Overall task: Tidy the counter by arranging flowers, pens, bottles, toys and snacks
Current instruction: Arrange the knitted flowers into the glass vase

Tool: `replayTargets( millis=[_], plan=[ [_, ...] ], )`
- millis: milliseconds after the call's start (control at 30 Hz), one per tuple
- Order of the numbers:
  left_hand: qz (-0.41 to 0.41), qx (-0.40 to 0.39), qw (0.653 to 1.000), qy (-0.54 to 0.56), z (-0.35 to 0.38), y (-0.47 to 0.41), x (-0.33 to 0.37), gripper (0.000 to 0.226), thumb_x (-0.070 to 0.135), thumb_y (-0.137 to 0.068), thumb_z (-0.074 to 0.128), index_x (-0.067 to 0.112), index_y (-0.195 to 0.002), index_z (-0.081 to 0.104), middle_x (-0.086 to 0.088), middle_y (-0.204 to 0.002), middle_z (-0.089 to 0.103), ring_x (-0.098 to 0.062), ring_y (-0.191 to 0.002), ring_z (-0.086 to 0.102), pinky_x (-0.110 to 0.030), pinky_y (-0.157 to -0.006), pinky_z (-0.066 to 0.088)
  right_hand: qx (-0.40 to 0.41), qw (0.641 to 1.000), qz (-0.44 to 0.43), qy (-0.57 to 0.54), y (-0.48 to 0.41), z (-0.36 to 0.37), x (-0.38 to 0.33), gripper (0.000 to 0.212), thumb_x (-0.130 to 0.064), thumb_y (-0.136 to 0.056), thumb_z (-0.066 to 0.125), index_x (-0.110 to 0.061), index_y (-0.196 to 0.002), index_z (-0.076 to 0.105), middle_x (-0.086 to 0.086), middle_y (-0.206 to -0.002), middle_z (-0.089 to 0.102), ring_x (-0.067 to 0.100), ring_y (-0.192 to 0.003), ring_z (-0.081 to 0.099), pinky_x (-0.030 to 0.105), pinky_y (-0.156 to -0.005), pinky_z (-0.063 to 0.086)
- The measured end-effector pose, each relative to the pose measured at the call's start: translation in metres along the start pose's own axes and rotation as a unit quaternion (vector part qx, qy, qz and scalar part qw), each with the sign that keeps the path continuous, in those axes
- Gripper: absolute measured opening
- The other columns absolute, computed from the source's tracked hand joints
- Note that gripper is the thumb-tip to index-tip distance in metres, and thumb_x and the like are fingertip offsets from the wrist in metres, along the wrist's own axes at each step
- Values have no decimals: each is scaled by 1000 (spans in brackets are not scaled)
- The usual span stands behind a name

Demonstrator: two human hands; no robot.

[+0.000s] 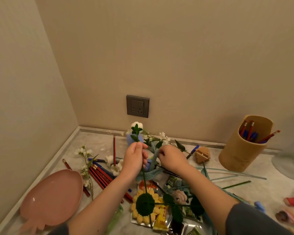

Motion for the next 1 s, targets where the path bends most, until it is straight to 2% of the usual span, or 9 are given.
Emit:
replayTargets(
  millis=[67, 200, 367, 500, 567, 700, 767, 867, 1000],
  plan=[
    [15, 8, 1000, 13, -1, 0, 5, 31, 24, -104, 31, 12, -89, 54, 1, -58, 50, -9, -43, 45, -23, -40, 37, 25, 999, 4, -46, 1, -11, -1, 19, -22, -92, 48, -17, -89, 66, 2, -87, 67, 22, -82, 61, 34, -67, 50],
    [56, 23, 997, 38, -2, 1, 22, 32, 25, -104, 30, 11, -84, 51, 4, -54, 46, -11, -44, 41, -25, -41, 35, 65, 981, 21, -180, 5, -40, -8, 18, -25, -95, 49, -25, -84, 63, -8, -71, 60, 11, -67, 55, 29, -56, 39],
    [106, 40, 991, 74, 3, 7, 48, 31, 26, -104, 31, 12, -84, 50, 3, -57, 48, -9, -46, 43, -21, -41, 38, 73, 871, 76, -480, 20, -72, -17, 25, -15, -98, 44, -13, -90, 68, -6, -54, 45, 3, -37, 33, 18, -36, 26],
    [114, 8, 987, 111, 15, 15, 73, 26, 25, -104, 34, 11, -94, 53, -3, -70, 60, -9, -50, 57, -23, -45, 48, 91, 804, 66, -584, 39, -91, -21, 23, -13, -98, 46, -10, -94, 68, -5, -52, 44, 4, -38, 31, 17, -35, 22],
    [112, -24, 986, 123, 23, 19, 86, 25, 24, -104, 35, 9, -101, 54, -7, -83, 67, -12, -58, 64, -25, -52, 53, 102, 786, 53, -607, 48, -100, -20, 23, -13, -98, 46, -11, -95, 69, -6, -53, 47, 4, -39, 33, 17, -35, 24],
    [110, -64, 985, 118, 39, 23, 107, 24, 23, -104, 35, 8, -112, 53, -5, -105, 68, -12, -74, 71, -30, -66, 58, 115, 781, 37, -613, 66, -111, -17, 22, -13, -98, 46, -11, -93, 68, -6, -52, 47, 4, -37, 33, 17, -33, 24],
    [98, -69, 985, 120, 46, 24, 112, 24, 23, -104, 35, 9, -112, 53, -5, -110, 67, -19, -84, 72, -36, -73, 58, 111, 792, 44, -599, 73, -112, -15, 22, -13, -97, 45, -10, -91, 66, -5, -49, 45, 5, -36, 30, 16, -33, 22],
    [70, -70, 989, 109, 52, 24, 110, 20, 22, -104, 34, 14, -103, 53, -9, -111, 67, -24, -89, 70, -37, -73, 56, 95, 815, 53, -568, 83, -111, -14, 23, -14, -96, 42, -7, -92, 64, -4, -48, 41, 8, -37, 26, 17, -34, 18],
    [52, -59, 994, 83, 51, 22, 99, 21, 20, -104, 32, 16, -97, 51, -11, -110, 63, -23, -84, 70, -36, -70, 58, 121, 805, 52, -579, 97, -111, -14, 24, -14, -96, 39, -6, -93, 61, -3, -47, 38, 8, -37, 24, 18, -33, 18]
  ],
)
Point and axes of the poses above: each hand's wrist, its own y-axis away from the middle knuckle, its own z-axis out of the palm, x = y × z, the point moved 3 cm from there along -y, towards the middle knuckle
